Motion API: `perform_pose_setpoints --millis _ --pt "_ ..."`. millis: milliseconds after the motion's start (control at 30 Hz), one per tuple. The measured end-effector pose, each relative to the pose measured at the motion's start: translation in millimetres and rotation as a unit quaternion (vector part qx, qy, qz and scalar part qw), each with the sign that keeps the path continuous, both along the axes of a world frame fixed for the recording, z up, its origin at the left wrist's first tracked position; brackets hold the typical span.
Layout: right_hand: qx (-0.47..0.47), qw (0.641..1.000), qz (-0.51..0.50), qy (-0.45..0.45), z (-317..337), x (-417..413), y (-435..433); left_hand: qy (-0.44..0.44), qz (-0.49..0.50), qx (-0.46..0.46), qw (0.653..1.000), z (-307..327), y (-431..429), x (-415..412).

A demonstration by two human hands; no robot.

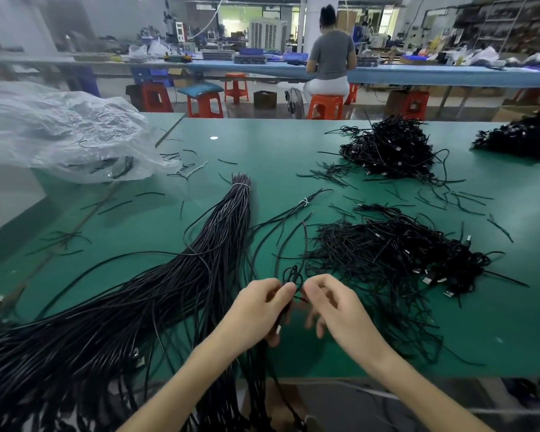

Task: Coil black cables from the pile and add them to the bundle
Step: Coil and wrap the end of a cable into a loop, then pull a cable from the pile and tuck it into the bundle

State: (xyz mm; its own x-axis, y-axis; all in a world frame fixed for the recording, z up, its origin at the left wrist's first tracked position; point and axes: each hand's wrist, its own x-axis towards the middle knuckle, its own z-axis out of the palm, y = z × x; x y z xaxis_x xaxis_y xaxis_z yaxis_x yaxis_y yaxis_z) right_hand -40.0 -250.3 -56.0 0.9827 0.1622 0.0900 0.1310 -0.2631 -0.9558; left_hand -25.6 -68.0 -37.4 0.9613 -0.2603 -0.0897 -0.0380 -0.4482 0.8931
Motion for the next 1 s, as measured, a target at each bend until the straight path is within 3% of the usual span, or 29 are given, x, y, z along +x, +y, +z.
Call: perform_pose_setpoints --millis 100,267,367,467,733,867,1000 --pt "0.052 0.996 -0.035 0.058 2.7 1.7 -0.7 -0.032 -0.025 0.079 0.996 0.4 -14.5 -4.6" --pt "0.105 0.985 -0.068 0.117 17.0 6.7 -29.8 -0.027 -0.109 0.121 0.986 12.2 -11.9 -8.4" --pt "0.095 0.982 -0.084 0.137 29.5 18.9 -67.3 -0.081 -0.007 0.183 0.980 11.7 3.4 1.7" --pt "0.071 0.979 -0.132 0.141 40.1 41.6 -114.8 -0.090 0.092 0.304 0.944 5.4 19.1 15.2" --pt "-0.188 0.931 -0.304 0.077 41.3 108.5 -226.1 -0.065 0.086 0.451 0.886 -10.9 2.8 29.9" --pt "-0.262 0.903 -0.338 0.045 29.9 119.1 -234.2 -0.145 0.102 0.467 0.866 -11.6 -3.5 25.7" --pt "-0.328 0.881 -0.341 0.001 21.1 122.8 -226.6 -0.106 0.035 0.441 0.891 -16.7 -8.6 22.9"
